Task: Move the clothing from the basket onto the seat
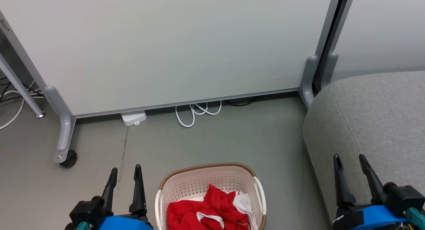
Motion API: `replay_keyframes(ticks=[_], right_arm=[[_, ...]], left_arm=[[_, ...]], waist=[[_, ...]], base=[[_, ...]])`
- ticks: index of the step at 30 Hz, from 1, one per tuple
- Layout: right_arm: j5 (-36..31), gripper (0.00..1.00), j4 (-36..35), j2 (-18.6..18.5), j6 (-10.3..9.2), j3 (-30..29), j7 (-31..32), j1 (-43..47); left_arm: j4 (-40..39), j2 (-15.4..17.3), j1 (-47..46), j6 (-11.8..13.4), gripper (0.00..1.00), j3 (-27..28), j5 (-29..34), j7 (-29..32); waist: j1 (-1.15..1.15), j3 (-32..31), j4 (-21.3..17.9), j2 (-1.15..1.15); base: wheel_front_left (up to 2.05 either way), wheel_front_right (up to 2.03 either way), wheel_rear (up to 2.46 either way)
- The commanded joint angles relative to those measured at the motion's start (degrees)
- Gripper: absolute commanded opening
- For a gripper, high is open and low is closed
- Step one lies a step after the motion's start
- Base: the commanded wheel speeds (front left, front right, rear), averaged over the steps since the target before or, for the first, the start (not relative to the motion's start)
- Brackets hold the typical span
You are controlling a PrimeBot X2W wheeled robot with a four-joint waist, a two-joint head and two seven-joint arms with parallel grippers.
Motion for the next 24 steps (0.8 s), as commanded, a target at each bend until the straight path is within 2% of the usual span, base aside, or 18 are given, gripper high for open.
replay_keyframes(ticks=[1, 9, 15, 24], right_arm=[[0.03, 1.00, 0.12, -0.24, 0.10, -0.05, -0.24, 0.20], [0.15, 1.00, -1.27, -0.23, 0.10, 1.25, -0.35, -2.40], [-0.15, 1.00, -2.76, -0.21, 0.06, 4.01, -0.85, -6.89], [2.13, 1.00, -4.81, -0.18, 0.05, 7.01, -2.88, -14.24]], left_arm=[[0.10, 0.33, -0.65, 0.25, 1.00, -0.15, -0.20, -0.20], [2.64, 0.83, -2.58, 0.03, 1.00, -1.66, 0.68, 1.78], [7.15, 2.15, -6.65, -0.69, 1.00, -3.47, 2.40, 3.50], [18.20, 4.87, -17.88, -3.76, 1.00, -7.84, 6.13, 8.77]], waist=[[0.00, -0.01, 0.02, 0.00], [0.00, 3.99, -1.53, 0.00], [0.00, 11.17, -4.84, 0.00], [0.00, 23.34, -11.01, 0.00]], base=[[0.00, 0.00, 0.00], [0.00, 0.00, 0.00], [0.00, 0.00, 0.00], [0.00, 0.00, 0.00]])
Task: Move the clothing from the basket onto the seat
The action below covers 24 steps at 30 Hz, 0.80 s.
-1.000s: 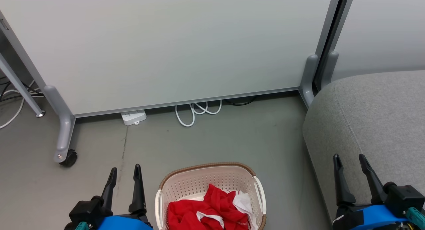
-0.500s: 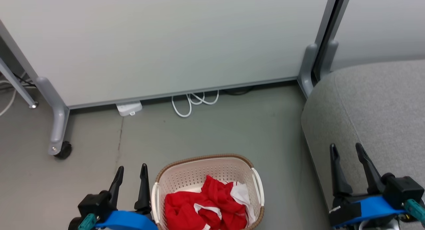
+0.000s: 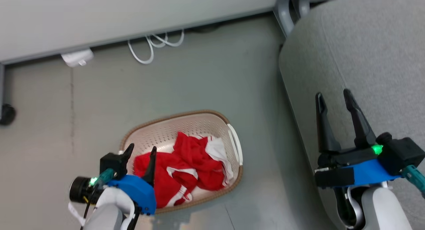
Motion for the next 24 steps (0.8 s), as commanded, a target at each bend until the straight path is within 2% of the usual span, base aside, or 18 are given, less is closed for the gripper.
replay_keyframes(ticks=[1, 11, 12, 16, 24], right_arm=[[0.84, 1.00, -0.46, -0.12, 0.00, 0.16, -0.84, -2.04], [3.49, 1.00, -0.71, -0.07, 0.00, 4.18, -3.47, -8.42], [3.49, 1.00, -0.71, -0.07, 0.00, 4.18, -3.47, -8.42], [5.67, 1.00, -0.78, -0.06, 0.01, 6.70, -4.61, -10.85], [10.30, 1.00, -0.36, -0.02, 0.01, 9.31, -6.14, -13.76]], left_arm=[[2.60, 0.99, -3.48, -1.02, 1.00, -1.08, 1.16, 1.17], [16.73, 5.78, -15.68, -3.37, 1.00, -5.16, 5.97, 7.08], [16.73, 5.78, -15.68, -3.37, 1.00, -5.16, 5.97, 7.08], [20.46, 9.10, -19.14, -3.16, 1.00, -6.78, 8.45, 9.72], [23.15, 13.98, -23.52, -4.85, 1.00, -10.05, 11.52, 12.28]], waist=[[-0.01, 7.18, -4.79, 0.00], [-0.01, 19.19, -12.90, 0.00], [-0.01, 19.19, -12.90, 0.00], [-0.01, 23.95, -16.42, 0.00], [-0.01, 30.90, -20.20, 0.00]], base=[[0.00, 0.00, 0.00], [0.00, 0.00, 0.00], [0.00, 0.00, 0.00], [0.00, 0.00, 0.00], [0.00, 0.00, 0.00]])
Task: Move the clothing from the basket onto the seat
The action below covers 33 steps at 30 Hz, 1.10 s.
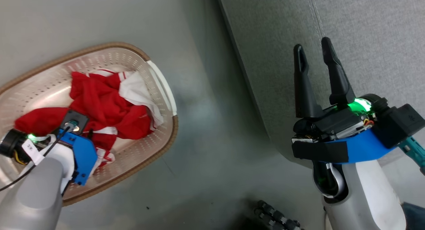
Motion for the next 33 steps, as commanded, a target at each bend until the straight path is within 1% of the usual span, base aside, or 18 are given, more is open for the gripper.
replay_keyframes(ticks=[1, 3, 7, 11, 12, 13, 20, 26, 30, 33], right_arm=[[0.63, 1.00, 0.12, 0.08, -0.01, 0.55, -0.29, -1.03], [1.56, 1.00, 0.14, 0.04, -0.01, 0.55, -0.41, -1.23], [2.30, 1.00, -0.50, 0.05, -0.01, -0.15, -0.41, -0.82], [2.78, 1.00, -1.02, 0.05, -0.01, -0.41, -0.41, 0.32], [2.84, 1.00, -1.03, 0.05, -0.01, -0.39, -0.42, 0.54], [2.92, 1.00, -0.97, 0.05, -0.01, -0.37, -0.42, 0.67], [3.14, 1.00, -0.59, 0.05, -0.01, -0.46, -0.43, 0.57], [2.85, 1.00, -0.45, 0.05, -0.01, -0.53, -0.43, 0.01], [2.98, 1.00, 0.47, 0.05, -0.01, 0.49, -0.35, -1.16], [1.89, 1.00, 1.87, 0.02, -0.01, 0.57, -0.35, -1.54]], left_arm=[[0.47, 1.08, -0.90, -0.08, 1.00, -0.16, 0.45, 0.31], [1.06, 1.67, -1.29, -0.28, 1.00, -0.77, 0.87, 1.06], [1.99, 1.88, -1.86, -0.34, 1.00, -1.49, 0.90, 2.23], [2.56, 1.66, -2.43, 1.11, 1.00, -1.63, 0.98, 2.76], [2.74, 1.48, -2.49, 1.41, 0.44, -1.57, 0.73, 2.86], [2.79, 1.14, -2.54, 1.37, 0.00, -1.51, 0.36, 2.78], [3.54, 0.50, -2.80, 1.67, 0.00, -1.68, -0.62, 2.58], [3.98, 0.19, -2.88, 2.41, 0.00, -1.74, -1.38, 2.25], [4.40, 0.32, -2.42, 3.11, 0.00, -1.35, -2.03, 2.16], [4.45, -1.20, -1.27, 3.62, 0.00, -1.04, -3.06, 0.89]], waist=[[-0.02, 3.70, -3.44, 0.00], [-0.02, 4.25, -3.85, 0.00], [-0.02, 4.77, -3.83, 0.00], [-0.02, 5.03, -3.83, 0.00], [-0.02, 5.02, -3.85, 0.00], [-0.02, 4.99, -3.87, 0.00], [-0.02, 4.53, -4.04, 0.00], [-0.02, 4.34, -4.05, 0.00], [-0.02, 3.56, -4.31, 0.00], [-0.02, 0.84, -3.20, 0.00]], base=[[0.00, 0.00, 0.00], [0.00, 0.00, 0.00], [0.00, 0.00, 0.00], [0.00, 0.00, 0.00], [0.00, 0.00, 0.00], [0.00, 0.00, 0.00], [0.00, 0.00, 0.00], [0.00, 0.00, 0.00], [0.00, 0.00, 0.00], [0.00, 0.00, 0.00]])
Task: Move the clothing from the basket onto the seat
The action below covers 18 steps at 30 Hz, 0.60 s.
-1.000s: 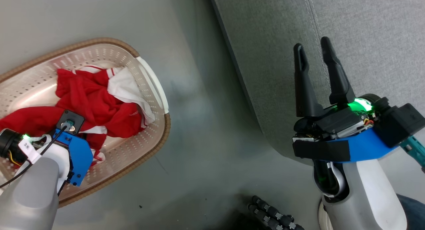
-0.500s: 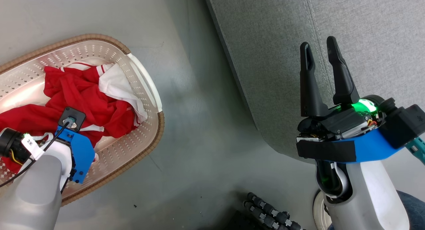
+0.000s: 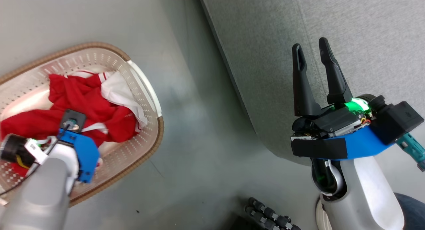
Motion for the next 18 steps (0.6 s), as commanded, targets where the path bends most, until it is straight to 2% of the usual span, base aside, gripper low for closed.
replay_keyframes(ticks=[1, 6, 13, 18], right_arm=[[-1.30, 1.00, 0.85, -0.05, -0.01, -0.40, -0.06, -0.50], [-5.61, 1.00, 3.81, -0.08, -0.01, -2.00, -0.05, 2.47], [-11.31, 1.00, 6.57, -0.15, -0.01, -3.56, 1.35, 7.50], [-13.13, 1.00, 5.61, -0.11, -0.01, -4.83, 4.31, 11.54]], left_arm=[[-0.18, -1.43, 1.08, 0.34, 0.00, 0.19, -0.77, -1.63], [1.12, -6.34, 3.55, 0.40, 0.00, 1.32, -3.81, -6.08], [3.87, -12.99, 5.67, -1.73, 0.00, 1.89, -7.51, -12.25], [4.27, -15.78, 6.16, -3.79, 0.00, 0.85, -9.48, -15.69]], waist=[[0.00, -3.48, 1.89, 0.00], [0.00, -12.70, 7.46, 0.00], [0.00, -26.99, 15.25, 0.00], [0.00, -35.27, 19.49, 0.00]], base=[[0.00, 0.00, 0.00], [0.00, 0.00, 0.00], [0.00, 0.00, 0.00], [0.00, 0.00, 0.00]])
